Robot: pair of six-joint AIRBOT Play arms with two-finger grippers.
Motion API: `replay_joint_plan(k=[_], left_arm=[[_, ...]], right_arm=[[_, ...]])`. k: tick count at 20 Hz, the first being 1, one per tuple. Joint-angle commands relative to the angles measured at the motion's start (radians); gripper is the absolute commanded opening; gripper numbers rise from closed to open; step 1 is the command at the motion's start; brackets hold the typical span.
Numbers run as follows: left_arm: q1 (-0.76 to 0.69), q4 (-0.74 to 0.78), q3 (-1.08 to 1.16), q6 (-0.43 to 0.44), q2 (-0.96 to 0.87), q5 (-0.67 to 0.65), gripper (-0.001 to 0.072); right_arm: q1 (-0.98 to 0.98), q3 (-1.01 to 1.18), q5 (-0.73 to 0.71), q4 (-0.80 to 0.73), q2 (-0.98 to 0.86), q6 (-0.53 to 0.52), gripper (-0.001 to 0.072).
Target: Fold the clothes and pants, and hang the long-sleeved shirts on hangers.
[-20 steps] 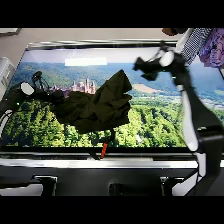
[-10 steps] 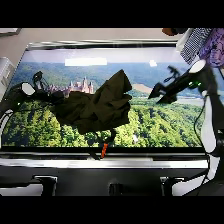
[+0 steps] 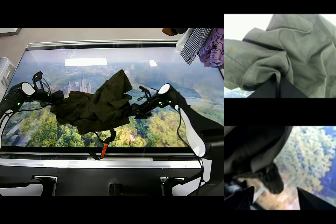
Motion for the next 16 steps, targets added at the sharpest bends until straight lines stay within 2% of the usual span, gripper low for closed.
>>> replay_joint_plan(k=[1,2,3,5,6,7,8,9,10,12,14,16], left_arm=[[0.0,0.0,0.001,0.0,-0.001,-0.002,0.0013],[0.0,0.001,0.001,0.0,-0.001,-0.002,0.0013],[0.0,0.001,0.001,0.0,-0.001,-0.002,0.0013],[0.0,0.001,0.001,0.0,-0.001,-0.002,0.0013],[0.0,0.001,0.001,0.0,-0.001,-0.004,0.0013],[0.0,0.001,0.001,0.0,-0.001,-0.006,0.0013],[0.0,0.001,0.001,0.0,-0.001,-0.009,0.0013],[0.001,0.002,0.001,0.0,-0.001,-0.018,0.0013],[0.003,0.008,0.001,0.0,0.0,-0.033,0.0013],[0.016,0.04,0.001,-0.011,0.0,-0.095,0.0013],[0.032,0.082,0.001,-0.064,0.0,-0.181,0.0013],[0.036,0.092,0.001,-0.053,0.0,-0.247,0.0012]], right_arm=[[0.034,-0.016,-0.069,-0.029,-0.016,0.013,0.0612],[0.034,-0.016,-0.068,-0.02,-0.021,0.012,0.0605],[0.034,-0.016,-0.069,-0.005,-0.023,0.011,0.0557],[0.037,-0.016,-0.074,0.031,-0.023,0.004,0.0522],[0.04,-0.016,-0.077,0.032,-0.023,0.004,0.0464],[0.047,-0.016,-0.077,0.029,-0.024,0.0,0.0395],[0.053,-0.016,-0.078,0.031,-0.024,0.0,0.0285],[0.057,-0.016,-0.072,0.032,-0.022,0.001,0.0129],[0.054,-0.016,-0.066,0.031,-0.015,0.006,0.0032],[0.025,-0.01,-0.065,0.006,0.023,0.061,0.003],[-0.05,0.026,-0.065,-0.106,0.086,0.192,0.003],[-0.134,0.091,-0.069,-0.203,0.135,0.285,0.003]])
